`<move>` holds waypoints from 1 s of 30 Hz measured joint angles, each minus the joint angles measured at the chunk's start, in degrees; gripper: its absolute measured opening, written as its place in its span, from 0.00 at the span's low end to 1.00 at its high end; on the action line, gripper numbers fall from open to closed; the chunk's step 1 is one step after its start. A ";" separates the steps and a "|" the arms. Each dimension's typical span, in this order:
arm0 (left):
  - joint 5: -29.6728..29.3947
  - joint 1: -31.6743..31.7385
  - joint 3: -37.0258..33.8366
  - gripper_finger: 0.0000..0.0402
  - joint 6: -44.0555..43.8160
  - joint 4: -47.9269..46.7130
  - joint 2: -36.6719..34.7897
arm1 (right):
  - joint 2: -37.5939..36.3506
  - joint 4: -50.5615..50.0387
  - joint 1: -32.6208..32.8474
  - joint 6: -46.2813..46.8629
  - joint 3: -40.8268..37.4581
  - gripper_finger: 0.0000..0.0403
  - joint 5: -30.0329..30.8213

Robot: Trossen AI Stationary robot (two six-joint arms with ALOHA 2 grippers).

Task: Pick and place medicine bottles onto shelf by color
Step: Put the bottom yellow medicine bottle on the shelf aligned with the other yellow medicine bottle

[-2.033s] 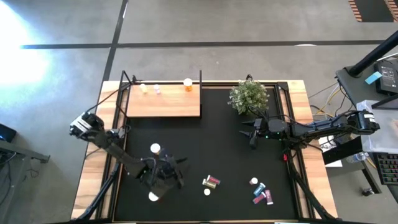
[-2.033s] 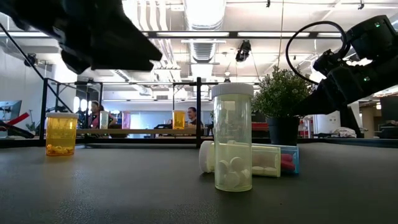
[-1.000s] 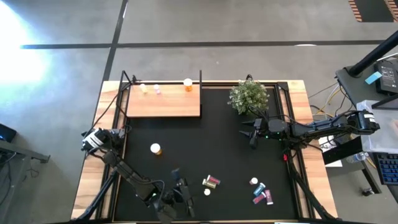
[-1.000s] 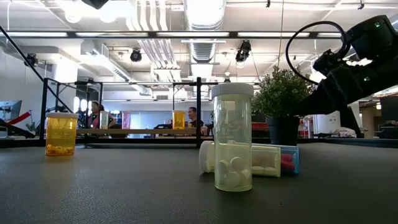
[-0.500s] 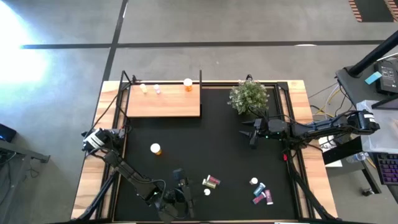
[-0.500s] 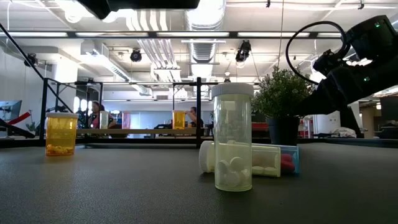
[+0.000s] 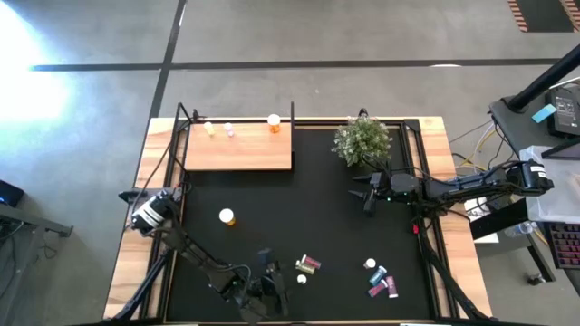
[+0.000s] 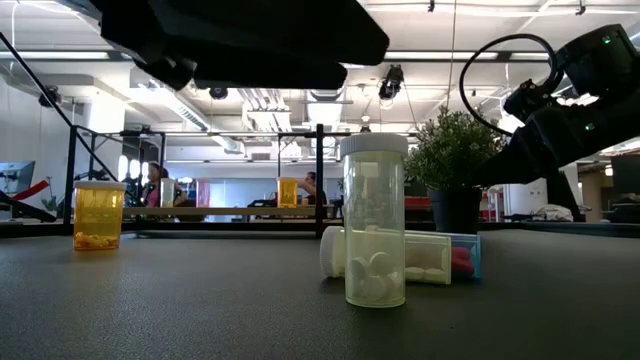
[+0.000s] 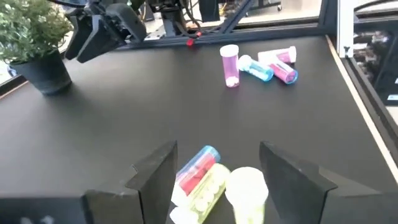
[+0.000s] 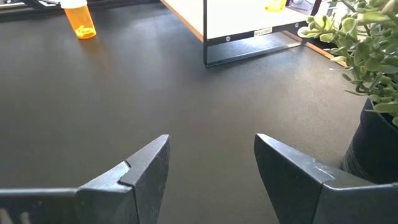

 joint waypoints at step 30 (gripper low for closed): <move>2.92 0.78 0.00 0.67 -3.08 4.43 3.77 | 0.00 0.00 0.01 0.00 0.00 0.56 -0.01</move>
